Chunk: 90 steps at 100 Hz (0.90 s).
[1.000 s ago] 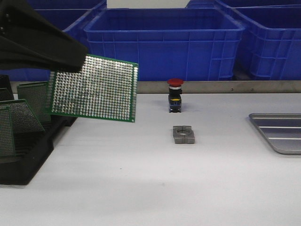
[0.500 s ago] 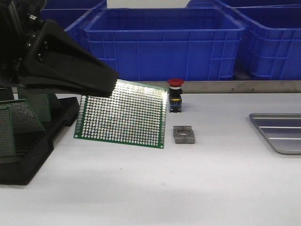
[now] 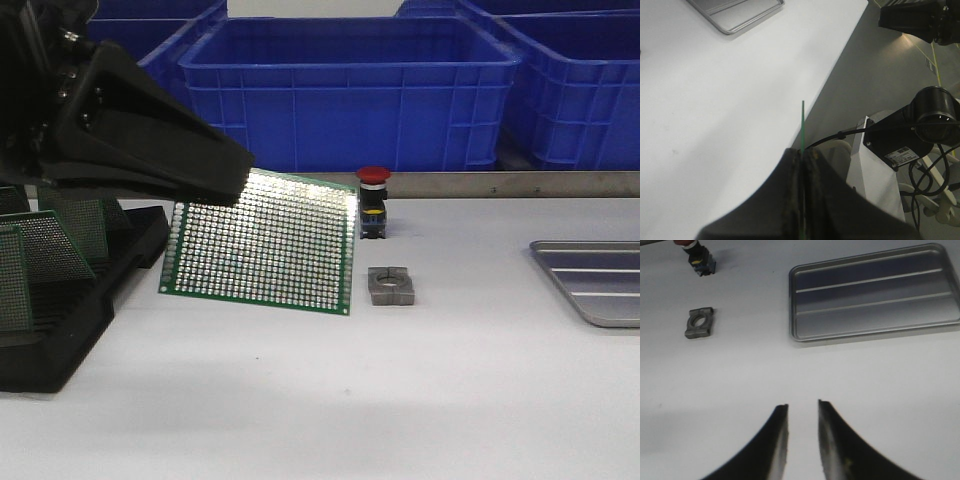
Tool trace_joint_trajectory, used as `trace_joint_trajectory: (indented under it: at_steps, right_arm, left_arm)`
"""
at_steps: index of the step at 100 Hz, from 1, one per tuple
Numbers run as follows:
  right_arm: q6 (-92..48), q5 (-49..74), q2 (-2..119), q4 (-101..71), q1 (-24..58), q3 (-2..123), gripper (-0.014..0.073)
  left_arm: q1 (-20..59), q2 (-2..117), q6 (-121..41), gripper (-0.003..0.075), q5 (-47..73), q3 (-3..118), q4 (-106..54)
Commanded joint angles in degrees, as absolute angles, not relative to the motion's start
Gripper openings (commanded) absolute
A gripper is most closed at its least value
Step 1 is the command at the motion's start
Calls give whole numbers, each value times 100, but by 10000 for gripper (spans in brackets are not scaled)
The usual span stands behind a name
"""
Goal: Place circuit board on tray
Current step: 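Bring the right gripper to the board and grasp its free edge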
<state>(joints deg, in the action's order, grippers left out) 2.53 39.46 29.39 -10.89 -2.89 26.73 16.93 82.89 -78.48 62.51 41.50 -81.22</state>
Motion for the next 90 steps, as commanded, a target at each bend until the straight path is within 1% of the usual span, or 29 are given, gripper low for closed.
trace_joint_trajectory:
  at_steps: [1,6,10,26,36,50,63,69,75,90]
  right_arm:
    - [-118,3700,3338,-1607,-288,2998,407]
    - [-404,3755,3499,-1949,-288,3075,475]
    - [-672,3827,3630,-2264,-288,3149,497]
    - [-2050,4346,4199,-4273,-288,3477,484]
    - [-2924,5018,4696,-5658,-288,3655,484]
    - [-4180,5750,5429,-7148,-288,3696,484]
    - [-5322,6030,6001,-7663,-275,3696,484]
    - [-6082,6041,6272,-7688,-195,3696,484]
    - [-6791,6019,6521,-7702,-14,3696,484]
    - [-7798,5902,7016,-7911,484,3696,484]
  left_arm:
    - [1737,8162,-7870,-20,6532,4309,-8489]
    - [1737,8162,-7870,-20,6547,4309,-8489]
    - [1737,8162,-7870,-20,6585,4309,-8489]
    - [1737,8162,-7870,-20,6660,4309,-8489]
    - [1737,8162,-7870,-20,6688,4309,-8485]
    - [1737,8162,-7870,-20,6725,4309,-8485]
    - [1737,8162,-7870,-20,6725,4309,-8485]
    - [1737,8162,-7870,-20,6725,4309,-8485]
    - [1737,8162,-7870,-20,6725,4309,-8485]
    - [1737,8162,-7870,-20,6725,4309,-8485]
